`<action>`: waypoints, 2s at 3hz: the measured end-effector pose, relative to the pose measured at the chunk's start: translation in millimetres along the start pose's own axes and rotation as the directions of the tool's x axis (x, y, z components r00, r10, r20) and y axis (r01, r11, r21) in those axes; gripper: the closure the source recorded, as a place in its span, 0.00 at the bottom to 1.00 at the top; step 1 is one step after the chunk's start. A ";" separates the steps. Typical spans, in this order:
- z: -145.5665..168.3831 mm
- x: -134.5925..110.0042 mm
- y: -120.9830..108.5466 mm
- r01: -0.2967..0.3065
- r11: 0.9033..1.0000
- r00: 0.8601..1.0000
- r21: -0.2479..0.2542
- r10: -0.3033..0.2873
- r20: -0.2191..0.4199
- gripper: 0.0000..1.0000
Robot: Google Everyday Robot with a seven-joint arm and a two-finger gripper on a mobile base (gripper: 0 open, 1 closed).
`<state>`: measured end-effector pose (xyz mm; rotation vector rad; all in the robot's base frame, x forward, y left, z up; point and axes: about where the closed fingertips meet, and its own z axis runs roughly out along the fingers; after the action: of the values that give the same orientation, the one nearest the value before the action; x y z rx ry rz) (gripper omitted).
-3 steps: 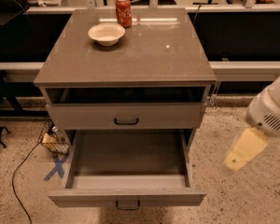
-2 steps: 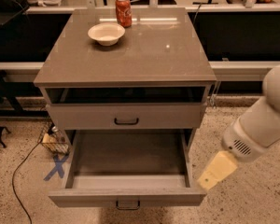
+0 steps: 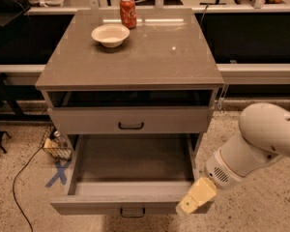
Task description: Close middle drawer
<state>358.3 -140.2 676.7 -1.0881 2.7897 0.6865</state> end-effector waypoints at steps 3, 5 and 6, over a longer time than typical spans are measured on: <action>166.8 66.9 -80.9 -0.158 0.970 0.985 -0.186 0.168 0.041 0.50; 225.6 63.0 -120.3 -0.221 0.969 0.967 -0.112 0.233 0.108 0.96; 235.2 34.9 -142.4 -0.245 0.967 0.946 -0.069 0.254 0.201 1.00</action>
Offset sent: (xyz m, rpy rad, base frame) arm -0.0071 -0.0348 -0.2150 0.2047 0.1485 -0.1495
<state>403.6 -153.5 403.5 -0.6282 2.7638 0.8349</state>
